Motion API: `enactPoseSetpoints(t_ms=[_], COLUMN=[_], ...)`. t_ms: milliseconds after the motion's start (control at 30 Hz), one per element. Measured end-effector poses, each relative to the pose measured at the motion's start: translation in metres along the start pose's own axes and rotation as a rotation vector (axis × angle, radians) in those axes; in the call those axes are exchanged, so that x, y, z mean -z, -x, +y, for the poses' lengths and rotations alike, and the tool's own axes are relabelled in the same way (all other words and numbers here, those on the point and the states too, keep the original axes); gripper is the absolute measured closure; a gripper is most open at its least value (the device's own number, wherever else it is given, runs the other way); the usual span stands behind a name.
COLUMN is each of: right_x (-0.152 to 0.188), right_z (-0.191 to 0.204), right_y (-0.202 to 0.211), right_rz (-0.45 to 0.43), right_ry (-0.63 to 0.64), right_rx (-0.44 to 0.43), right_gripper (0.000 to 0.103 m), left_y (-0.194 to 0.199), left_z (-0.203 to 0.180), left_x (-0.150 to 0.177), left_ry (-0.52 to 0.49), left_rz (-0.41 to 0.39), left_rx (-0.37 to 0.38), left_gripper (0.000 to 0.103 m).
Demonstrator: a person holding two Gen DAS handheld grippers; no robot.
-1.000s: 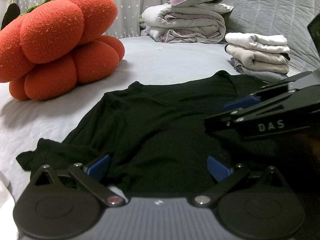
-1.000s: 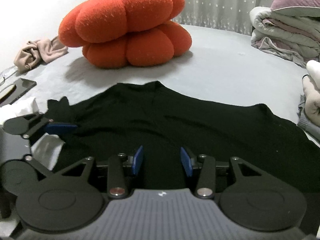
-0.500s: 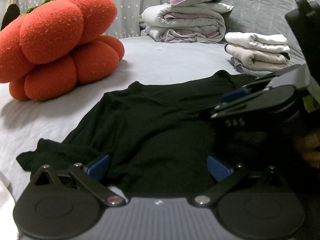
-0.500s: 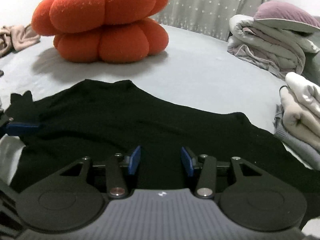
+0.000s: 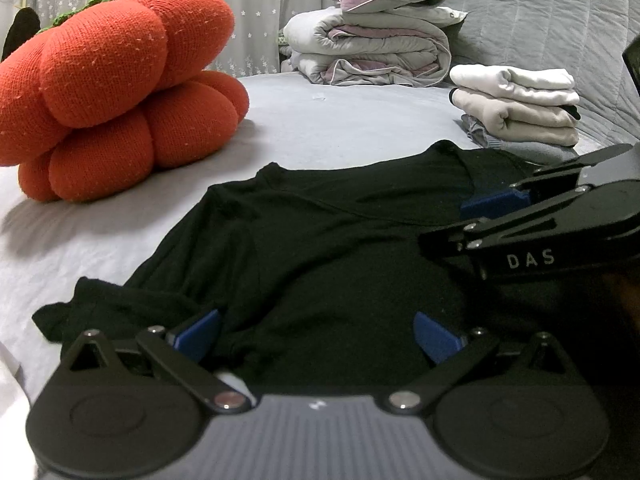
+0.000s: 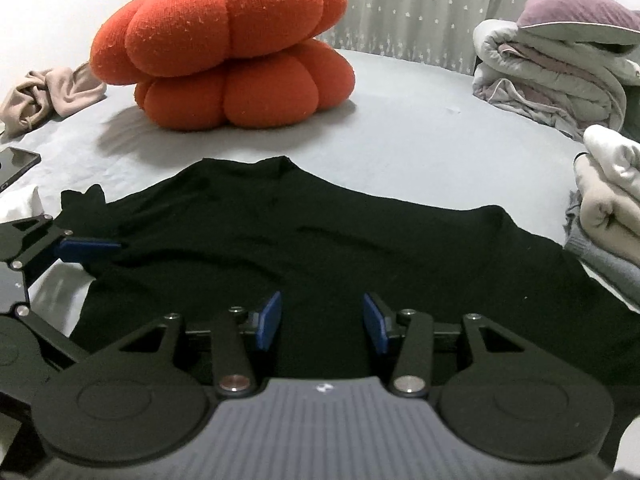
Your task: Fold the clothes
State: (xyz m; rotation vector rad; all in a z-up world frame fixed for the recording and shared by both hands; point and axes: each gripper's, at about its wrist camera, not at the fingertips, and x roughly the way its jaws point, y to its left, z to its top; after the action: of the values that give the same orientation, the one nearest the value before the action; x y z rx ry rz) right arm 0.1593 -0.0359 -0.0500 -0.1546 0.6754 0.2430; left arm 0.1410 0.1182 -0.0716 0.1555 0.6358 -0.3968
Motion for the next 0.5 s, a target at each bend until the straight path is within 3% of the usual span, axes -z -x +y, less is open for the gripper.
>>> enactPoseSetpoints(t_ms=[500], right_x=[0.005], right_z=[-0.001], right_y=[0.011], right_rz=[-0.013], right_ry=[-0.019], right_rx=[-0.019], right_gripper=[0.054], left_y=[0.000], left_z=[0.000], left_x=[0.000], left_ry=[0.000], left_rz=[-0.001], left_rx=[0.000], left_gripper=[0.000])
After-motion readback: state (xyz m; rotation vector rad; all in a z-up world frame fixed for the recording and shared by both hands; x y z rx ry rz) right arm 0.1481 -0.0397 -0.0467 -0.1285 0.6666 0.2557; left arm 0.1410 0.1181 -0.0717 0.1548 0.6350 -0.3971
